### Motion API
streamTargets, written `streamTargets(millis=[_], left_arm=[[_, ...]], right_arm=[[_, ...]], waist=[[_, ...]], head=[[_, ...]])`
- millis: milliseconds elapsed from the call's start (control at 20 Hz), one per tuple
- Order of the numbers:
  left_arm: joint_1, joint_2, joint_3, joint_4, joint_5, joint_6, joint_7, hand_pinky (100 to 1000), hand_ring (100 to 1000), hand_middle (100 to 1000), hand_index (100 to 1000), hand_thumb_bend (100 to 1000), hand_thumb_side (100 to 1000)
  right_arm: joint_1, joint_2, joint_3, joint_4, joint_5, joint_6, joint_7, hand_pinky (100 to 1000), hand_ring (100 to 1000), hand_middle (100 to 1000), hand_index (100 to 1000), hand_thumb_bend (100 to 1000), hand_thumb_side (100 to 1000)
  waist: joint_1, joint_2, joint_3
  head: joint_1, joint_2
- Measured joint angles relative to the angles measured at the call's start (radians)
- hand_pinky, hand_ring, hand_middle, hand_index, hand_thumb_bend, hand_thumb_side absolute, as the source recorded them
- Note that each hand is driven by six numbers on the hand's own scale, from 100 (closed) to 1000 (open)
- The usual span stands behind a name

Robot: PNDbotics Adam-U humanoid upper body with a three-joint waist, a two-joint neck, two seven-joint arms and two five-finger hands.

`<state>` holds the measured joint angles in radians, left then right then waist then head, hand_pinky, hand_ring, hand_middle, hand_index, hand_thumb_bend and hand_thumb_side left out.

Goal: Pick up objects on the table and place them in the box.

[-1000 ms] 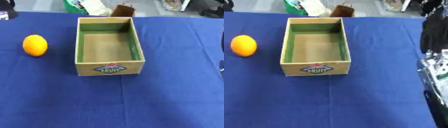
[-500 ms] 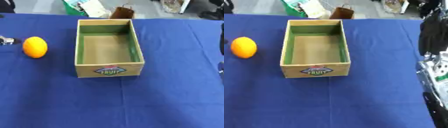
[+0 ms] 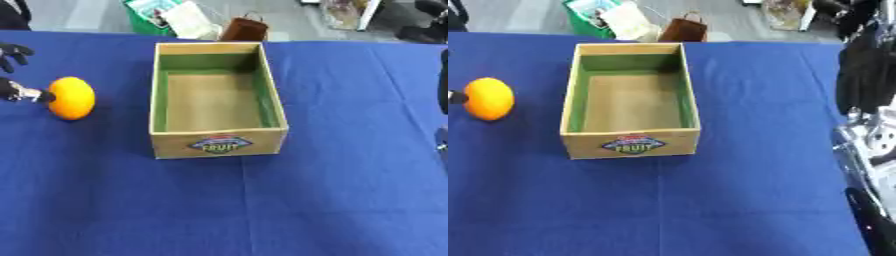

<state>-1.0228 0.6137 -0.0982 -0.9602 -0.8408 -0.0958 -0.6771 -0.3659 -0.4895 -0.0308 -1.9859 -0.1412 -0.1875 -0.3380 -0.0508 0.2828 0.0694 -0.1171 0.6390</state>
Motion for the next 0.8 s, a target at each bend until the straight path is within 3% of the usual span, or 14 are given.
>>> streamTargets(millis=[450, 800], left_arm=[[-0.023, -0.039, -0.011, 0.036, 0.012, -0.014, -0.052, 699, 806, 872, 1000, 690, 648], [-0.033, -0.073, -0.018, 0.096, -0.171, 0.01, -0.011, 686, 803, 876, 1000, 702, 664]], right_arm=[[0.002, 0.0, 0.001, 0.0, 0.0, 0.004, 0.004, 779, 765, 737, 844, 100, 1000], [0.002, 0.0, 0.001, 0.0, 0.0, 0.006, 0.006, 779, 765, 736, 841, 100, 1000]], waist=[[0.006, 0.0, -0.007], [0.008, 0.001, -0.014]], head=[[0.002, 0.0], [0.007, -0.007]])
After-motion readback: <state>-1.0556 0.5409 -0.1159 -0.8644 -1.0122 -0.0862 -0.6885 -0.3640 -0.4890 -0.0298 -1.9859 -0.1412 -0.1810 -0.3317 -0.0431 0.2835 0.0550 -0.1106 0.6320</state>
